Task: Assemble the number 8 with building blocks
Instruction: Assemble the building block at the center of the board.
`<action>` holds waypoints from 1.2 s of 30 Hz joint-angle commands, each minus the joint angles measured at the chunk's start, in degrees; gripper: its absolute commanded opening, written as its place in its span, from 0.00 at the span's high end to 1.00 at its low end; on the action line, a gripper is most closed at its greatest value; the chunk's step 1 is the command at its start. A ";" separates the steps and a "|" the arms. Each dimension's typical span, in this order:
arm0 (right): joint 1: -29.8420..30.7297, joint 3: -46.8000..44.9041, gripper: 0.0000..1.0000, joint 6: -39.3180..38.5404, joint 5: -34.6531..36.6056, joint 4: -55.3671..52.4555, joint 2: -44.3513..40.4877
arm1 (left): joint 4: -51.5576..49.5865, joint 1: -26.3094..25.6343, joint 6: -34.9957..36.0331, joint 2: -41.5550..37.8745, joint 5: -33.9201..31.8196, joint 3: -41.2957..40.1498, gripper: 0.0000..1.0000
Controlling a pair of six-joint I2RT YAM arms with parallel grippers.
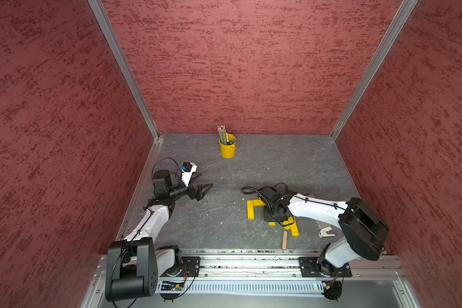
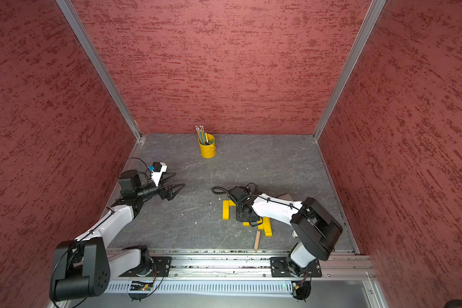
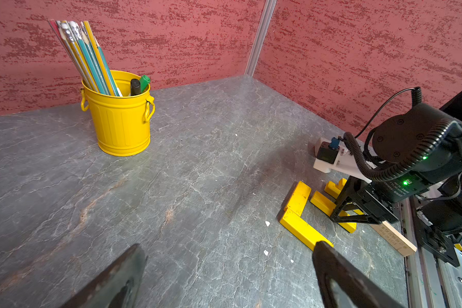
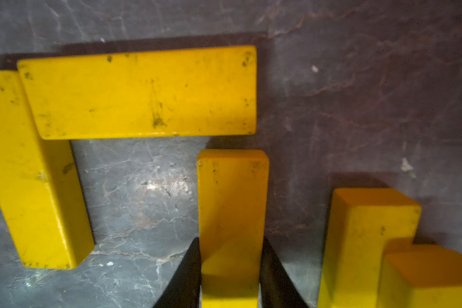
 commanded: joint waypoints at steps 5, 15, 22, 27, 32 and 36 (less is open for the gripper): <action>0.37 1.70 0.67 -0.22 -0.30 1.70 1.13 | 1.30 0.51 0.11 -0.60 0.03 -0.69 0.00; 0.37 1.06 0.63 -0.64 -0.14 1.77 1.31 | 1.03 0.51 0.02 -0.57 0.14 -0.39 0.00; 0.41 0.92 0.53 -1.18 0.29 1.26 1.26 | 0.85 0.55 0.02 -0.68 0.31 -0.19 0.00; 0.43 1.26 0.45 -1.73 0.77 1.35 0.46 | 0.76 0.51 -0.07 -0.68 0.26 -0.12 0.00; 0.53 2.43 0.37 -2.94 0.38 0.56 -2.74 | 0.76 0.51 -0.34 -0.34 0.51 0.56 0.00; 0.72 5.00 0.34 -4.66 1.34 -4.02 -5.42 | 1.13 0.92 -0.66 -1.25 0.70 0.88 0.00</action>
